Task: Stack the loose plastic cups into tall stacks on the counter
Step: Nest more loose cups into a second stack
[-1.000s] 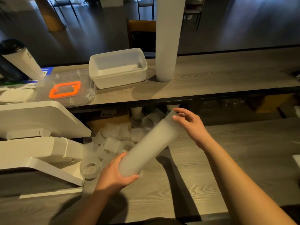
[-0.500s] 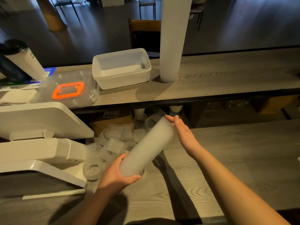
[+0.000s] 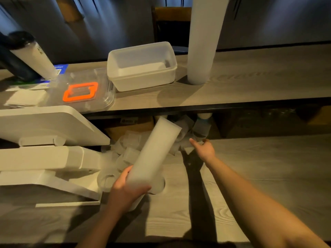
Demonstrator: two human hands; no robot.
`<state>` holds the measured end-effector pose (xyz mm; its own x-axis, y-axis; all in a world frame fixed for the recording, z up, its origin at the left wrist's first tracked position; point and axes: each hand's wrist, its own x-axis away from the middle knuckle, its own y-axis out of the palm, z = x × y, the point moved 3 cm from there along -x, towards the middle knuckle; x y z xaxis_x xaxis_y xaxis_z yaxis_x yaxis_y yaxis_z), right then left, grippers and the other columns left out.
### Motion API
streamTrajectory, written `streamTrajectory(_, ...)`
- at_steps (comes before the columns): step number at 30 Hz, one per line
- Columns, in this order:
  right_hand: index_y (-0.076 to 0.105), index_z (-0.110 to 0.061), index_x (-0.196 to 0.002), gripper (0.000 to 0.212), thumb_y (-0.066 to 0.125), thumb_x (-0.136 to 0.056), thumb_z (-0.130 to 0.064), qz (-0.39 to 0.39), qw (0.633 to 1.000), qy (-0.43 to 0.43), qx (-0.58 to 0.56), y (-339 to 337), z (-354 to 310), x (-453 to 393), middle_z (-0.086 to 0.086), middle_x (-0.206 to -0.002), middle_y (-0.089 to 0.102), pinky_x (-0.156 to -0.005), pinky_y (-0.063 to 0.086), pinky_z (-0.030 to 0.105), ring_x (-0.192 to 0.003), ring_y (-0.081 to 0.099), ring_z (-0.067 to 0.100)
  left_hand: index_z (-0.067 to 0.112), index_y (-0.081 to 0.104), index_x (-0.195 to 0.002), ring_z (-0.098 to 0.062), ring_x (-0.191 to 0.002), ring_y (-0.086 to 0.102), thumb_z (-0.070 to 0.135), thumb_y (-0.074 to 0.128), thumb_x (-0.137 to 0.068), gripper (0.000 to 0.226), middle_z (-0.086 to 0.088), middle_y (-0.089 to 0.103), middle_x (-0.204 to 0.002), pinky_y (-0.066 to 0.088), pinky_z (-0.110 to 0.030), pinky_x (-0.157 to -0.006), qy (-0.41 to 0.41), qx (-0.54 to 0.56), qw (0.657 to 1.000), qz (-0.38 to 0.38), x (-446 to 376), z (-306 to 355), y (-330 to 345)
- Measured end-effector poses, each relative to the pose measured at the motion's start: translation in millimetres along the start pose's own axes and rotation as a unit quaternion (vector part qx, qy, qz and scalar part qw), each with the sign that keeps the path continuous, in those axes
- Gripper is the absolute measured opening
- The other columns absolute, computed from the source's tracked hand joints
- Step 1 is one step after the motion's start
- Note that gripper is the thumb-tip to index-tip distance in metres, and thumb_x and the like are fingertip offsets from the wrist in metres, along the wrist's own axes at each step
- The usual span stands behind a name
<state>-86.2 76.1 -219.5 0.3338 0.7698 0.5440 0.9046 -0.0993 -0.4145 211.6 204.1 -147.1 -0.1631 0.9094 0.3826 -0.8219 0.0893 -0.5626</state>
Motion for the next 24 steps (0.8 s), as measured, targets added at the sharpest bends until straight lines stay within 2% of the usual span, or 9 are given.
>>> streamTrajectory(5, 0.027, -0.010, -0.155, 0.101, 0.069, -0.081, -0.063, -0.041, 0.998, 0.037, 0.031, 17.9, -1.9, -18.8, 0.017, -0.152, 0.043, -0.111, 0.040, 0.051, -0.138, 0.043, 0.038, 0.027, 0.049, -0.137, -0.020, -0.102, 0.057, 0.034, 0.092, -0.063, 0.086, 0.001, 0.061, -0.113, 0.044, -0.030, -0.077, -0.002, -0.015, 1.000, 0.023, 0.5, -3.9, -4.0)
streamTrajectory(8, 0.022, -0.012, -0.157, 0.100, 0.074, -0.082, -0.055, -0.046, 0.997, 0.050, 0.031, 25.1, -3.6, -23.3, 0.017, -0.156, 0.037, -0.113, 0.038, 0.052, -0.142, 0.038, 0.038, 0.026, 0.048, -0.139, -0.017, -0.101, 0.057, 0.037, 0.092, -0.062, 0.090, 0.003, 0.060, -0.113, 0.044, -0.028, -0.075, 0.000, -0.024, 0.999, 0.025, 0.6, -2.5, -6.3)
streamTrajectory(10, 0.026, -0.012, -0.155, 0.093, 0.076, -0.084, -0.046, -0.046, 0.997, 0.052, 0.015, 28.4, -1.3, -24.8, 0.017, -0.154, 0.040, -0.112, 0.039, 0.052, -0.140, 0.041, 0.038, 0.026, 0.047, -0.139, -0.017, -0.101, 0.057, 0.038, 0.093, -0.061, 0.091, 0.004, 0.060, -0.114, 0.044, -0.027, -0.076, 0.001, -0.028, 0.999, 0.026, 0.7, -2.6, -7.8)
streamTrajectory(16, 0.039, -0.015, -0.147, 0.077, 0.074, -0.085, -0.045, -0.001, 0.996, 0.059, -0.072, 20.6, 13.4, -17.4, 0.014, -0.143, 0.051, -0.104, 0.047, 0.051, -0.128, 0.052, 0.035, 0.029, 0.044, -0.141, -0.014, -0.103, 0.054, 0.038, 0.091, -0.063, 0.092, 0.008, 0.056, -0.115, 0.045, -0.027, -0.079, 0.003, -0.025, 1.000, 0.017, 2.9, -3.2, -8.6)
streamTrajectory(18, 0.042, -0.019, -0.143, 0.066, 0.072, -0.088, -0.039, 0.000, 0.991, 0.051, -0.124, 12.8, 18.5, -7.8, 0.015, -0.137, 0.052, -0.087, 0.056, 0.045, -0.117, 0.056, 0.034, 0.032, 0.044, -0.140, -0.014, -0.105, 0.053, 0.038, 0.092, -0.063, 0.091, 0.009, 0.055, -0.117, 0.044, -0.026, -0.078, 0.009, -0.024, 1.000, 0.016, 4.3, -5.2, -7.4)
streamTrajectory(20, 0.044, -0.023, -0.137, 0.060, 0.073, -0.087, -0.036, -0.012, 0.984, 0.040, -0.172, 4.1, 25.1, 2.3, 0.015, -0.131, 0.055, -0.073, 0.057, 0.037, -0.109, 0.060, 0.033, 0.036, 0.044, -0.137, -0.015, -0.107, 0.053, 0.038, 0.092, -0.062, 0.089, 0.009, 0.055, -0.117, 0.043, -0.026, -0.078, 0.015, -0.024, 0.999, 0.016, 6.1, -6.8, -5.6)
streamTrajectory(22, 0.041, -0.023, -0.139, 0.064, 0.075, -0.086, -0.035, -0.024, 0.978, 0.021, -0.206, -6.4, 27.9, 14.6, 0.018, -0.122, 0.059, -0.073, 0.057, 0.036, -0.104, 0.064, 0.033, 0.038, 0.044, -0.136, -0.016, -0.107, 0.052, 0.038, 0.092, -0.062, 0.088, 0.008, 0.055, -0.118, 0.041, -0.028, -0.080, 0.016, -0.029, 0.999, 0.014, 7.2, -8.5, -3.6)
streamTrajectory(24, 0.040, -0.020, -0.142, 0.064, 0.073, -0.089, -0.031, -0.020, 0.968, -0.013, -0.249, -20.4, 21.8, 29.6, 0.016, -0.111, 0.063, -0.081, 0.057, 0.038, -0.096, 0.065, 0.028, 0.039, 0.044, -0.136, -0.015, -0.107, 0.051, 0.039, 0.091, -0.063, 0.087, 0.008, 0.054, -0.118, 0.043, -0.032, -0.083, 0.011, -0.029, 1.000, -0.003, 8.4, -7.5, -2.1)
